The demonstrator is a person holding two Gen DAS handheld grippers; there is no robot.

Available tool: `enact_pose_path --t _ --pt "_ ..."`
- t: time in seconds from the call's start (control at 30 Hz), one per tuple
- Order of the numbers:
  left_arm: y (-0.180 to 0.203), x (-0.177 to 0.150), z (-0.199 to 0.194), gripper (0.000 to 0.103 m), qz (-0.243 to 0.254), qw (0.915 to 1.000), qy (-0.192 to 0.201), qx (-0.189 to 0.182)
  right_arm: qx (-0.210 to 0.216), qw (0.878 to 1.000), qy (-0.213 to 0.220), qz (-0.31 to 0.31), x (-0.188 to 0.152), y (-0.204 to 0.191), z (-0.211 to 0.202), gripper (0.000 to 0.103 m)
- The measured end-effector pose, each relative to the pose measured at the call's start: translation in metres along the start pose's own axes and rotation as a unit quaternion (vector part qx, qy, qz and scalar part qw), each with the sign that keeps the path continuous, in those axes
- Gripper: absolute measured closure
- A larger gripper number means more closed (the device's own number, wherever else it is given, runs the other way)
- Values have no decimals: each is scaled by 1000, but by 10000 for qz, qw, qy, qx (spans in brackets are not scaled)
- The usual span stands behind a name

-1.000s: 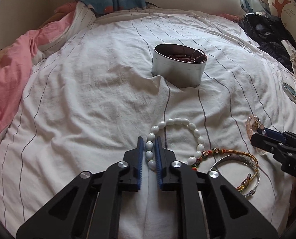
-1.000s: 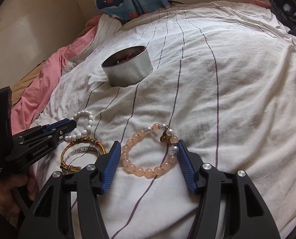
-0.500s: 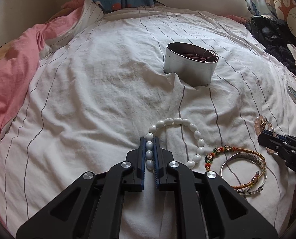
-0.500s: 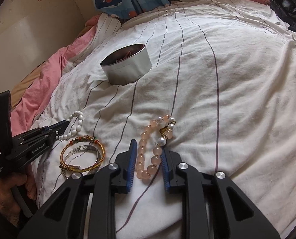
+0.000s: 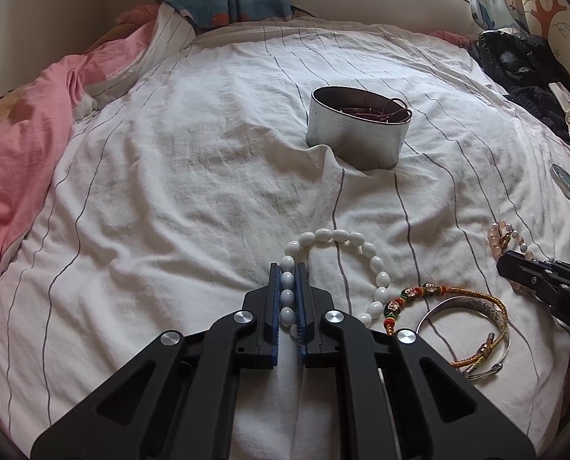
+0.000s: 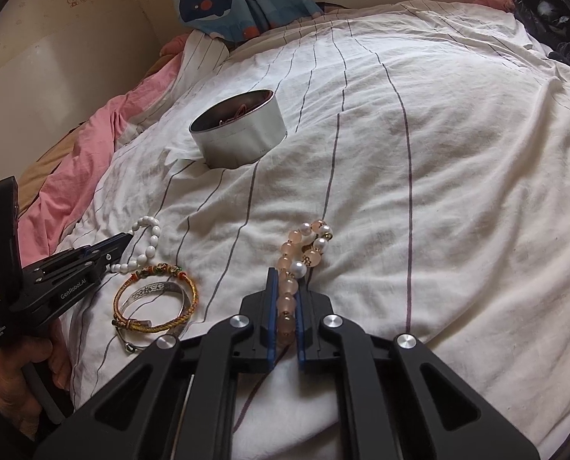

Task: Organize jewelry
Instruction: 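Carry both bead bracelets over the silver tin and open both tools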

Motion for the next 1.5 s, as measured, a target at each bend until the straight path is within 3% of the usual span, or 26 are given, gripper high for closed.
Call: enact_pose_path --t 0.23,0.43,0.57,0.6,0.67,0.77,0.87,1.1,1.3,1.37,1.5 --pt "1 0 0 96 28 10000 2 29 17 10000 -41 41 0 1 1 93" --pt "1 0 0 96 24 10000 -2 26 -75 10000 8 -5 -4 -3 -2 80" --pt "2 0 0 96 30 10000 2 12 -203 9997 109 -41 -6 -5 -6 81" --pt "2 1 -1 96 37 10000 13 -28 -223 9997 137 -28 -6 -4 -7 86" --pt "1 2 -4 96 -14 9995 37 -314 -192 9996 183 -36 -6 -4 -8 95" --pt "-2 9 -12 96 -201 9945 77 -1023 -90 9998 166 -91 -5 -8 -11 95" --pt "-1 23 -27 96 -197 9894 251 -1415 80 9997 195 -144 3 -12 -19 95" --pt "9 81 -62 96 54 9821 686 -1755 248 9961 578 -623 55 -36 -55 95" --pt "25 137 -60 96 98 9694 909 -2279 302 9927 714 -928 100 -49 -60 95" --pt "30 152 -43 96 -1 9729 830 -2157 289 9921 705 -1001 112 -51 -55 95" --pt "21 170 18 95 -198 9875 120 -1559 318 9918 630 -1061 136 -52 -37 94"
Point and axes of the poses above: each gripper's, at about its wrist camera, not at the fingertips, and z roughly the way its jaws point, y to its right, x to its top, the point moved 2 cm from there along z, roughly the way its jaws point, and after that the axes turned 12 degrees about -y, right-handed, at the moved point
